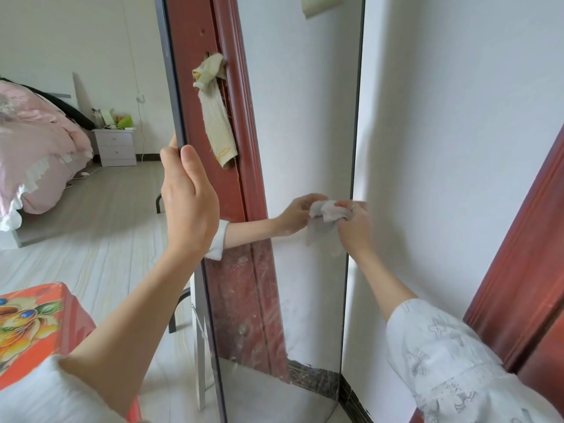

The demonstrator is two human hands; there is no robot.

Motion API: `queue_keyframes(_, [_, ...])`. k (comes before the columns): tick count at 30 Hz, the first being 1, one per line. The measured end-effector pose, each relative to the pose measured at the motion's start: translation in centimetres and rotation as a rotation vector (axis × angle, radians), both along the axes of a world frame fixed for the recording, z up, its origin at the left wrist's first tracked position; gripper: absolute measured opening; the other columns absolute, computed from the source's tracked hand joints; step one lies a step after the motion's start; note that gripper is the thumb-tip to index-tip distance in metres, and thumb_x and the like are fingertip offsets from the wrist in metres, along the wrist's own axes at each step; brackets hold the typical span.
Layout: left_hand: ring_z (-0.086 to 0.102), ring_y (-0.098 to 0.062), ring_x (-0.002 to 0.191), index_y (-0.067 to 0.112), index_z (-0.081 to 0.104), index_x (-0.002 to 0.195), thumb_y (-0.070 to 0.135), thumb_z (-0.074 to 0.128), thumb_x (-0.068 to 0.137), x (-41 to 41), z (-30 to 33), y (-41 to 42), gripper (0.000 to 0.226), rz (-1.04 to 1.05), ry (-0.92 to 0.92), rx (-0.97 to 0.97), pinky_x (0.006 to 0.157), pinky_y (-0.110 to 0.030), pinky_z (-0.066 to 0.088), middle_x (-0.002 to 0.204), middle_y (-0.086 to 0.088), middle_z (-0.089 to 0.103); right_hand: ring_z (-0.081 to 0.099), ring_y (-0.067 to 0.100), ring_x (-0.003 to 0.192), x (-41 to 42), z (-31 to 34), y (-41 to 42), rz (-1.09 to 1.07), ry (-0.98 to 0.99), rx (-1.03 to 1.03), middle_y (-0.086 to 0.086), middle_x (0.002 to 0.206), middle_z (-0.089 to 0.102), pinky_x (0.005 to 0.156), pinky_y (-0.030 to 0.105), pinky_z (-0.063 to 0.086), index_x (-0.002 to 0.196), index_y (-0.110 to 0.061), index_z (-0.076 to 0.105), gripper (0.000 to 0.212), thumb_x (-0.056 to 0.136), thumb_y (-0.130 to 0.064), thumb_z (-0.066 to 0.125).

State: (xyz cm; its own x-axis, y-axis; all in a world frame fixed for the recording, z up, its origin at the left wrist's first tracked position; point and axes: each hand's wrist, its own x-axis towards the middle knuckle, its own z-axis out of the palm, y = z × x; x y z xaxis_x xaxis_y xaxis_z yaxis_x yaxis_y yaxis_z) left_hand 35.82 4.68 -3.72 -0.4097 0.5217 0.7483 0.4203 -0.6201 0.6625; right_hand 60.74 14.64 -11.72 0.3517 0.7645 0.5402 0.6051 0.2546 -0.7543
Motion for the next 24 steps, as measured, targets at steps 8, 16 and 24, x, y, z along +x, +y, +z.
queue_keyframes(8, [0.036, 0.003, 0.051, 0.029, 0.022, 0.072, 0.027, 0.017, 0.102, 0.2, 0.0, -0.1, 0.03, 0.027, -0.001, -0.004, 0.054, -0.01, 0.032, 0.064, 0.006, 0.03, 0.048, 0.017, 0.081, 0.4, -10.3, -3.7, 0.089, -0.108, -0.404, -0.001, 0.091, 0.044, 0.068, 0.016, 0.035, 0.084, -0.013, 0.068, 0.038, 0.075, 0.008, 0.038])
queue_keyframes(16, [0.035, 0.003, 0.051, 0.029, 0.021, 0.072, 0.026, 0.017, 0.102, 0.2, 0.1, -0.3, 0.03, 0.031, -0.002, -0.022, 0.054, -0.01, 0.033, 0.063, 0.006, 0.029, 0.057, 0.031, 0.099, 1.1, -1.7, -2.7, -0.119, -0.011, -0.176, 0.016, 0.112, 0.059, 0.076, 0.027, 0.038, 0.109, -0.007, 0.058, 0.029, 0.083, -0.002, 0.046])
queue_keyframes(24, [0.037, 0.002, 0.052, 0.01, 0.028, 0.088, 0.027, 0.018, 0.102, 0.2, 0.0, -0.3, 0.024, 0.007, -0.02, -0.055, 0.054, -0.014, 0.032, 0.064, 0.006, 0.03, 0.049, 0.015, 0.09, -3.2, 3.5, -4.0, 0.194, -0.067, -0.021, 0.013, 0.111, 0.053, 0.067, 0.002, 0.036, 0.11, -0.006, 0.065, 0.03, 0.085, 0.003, 0.049])
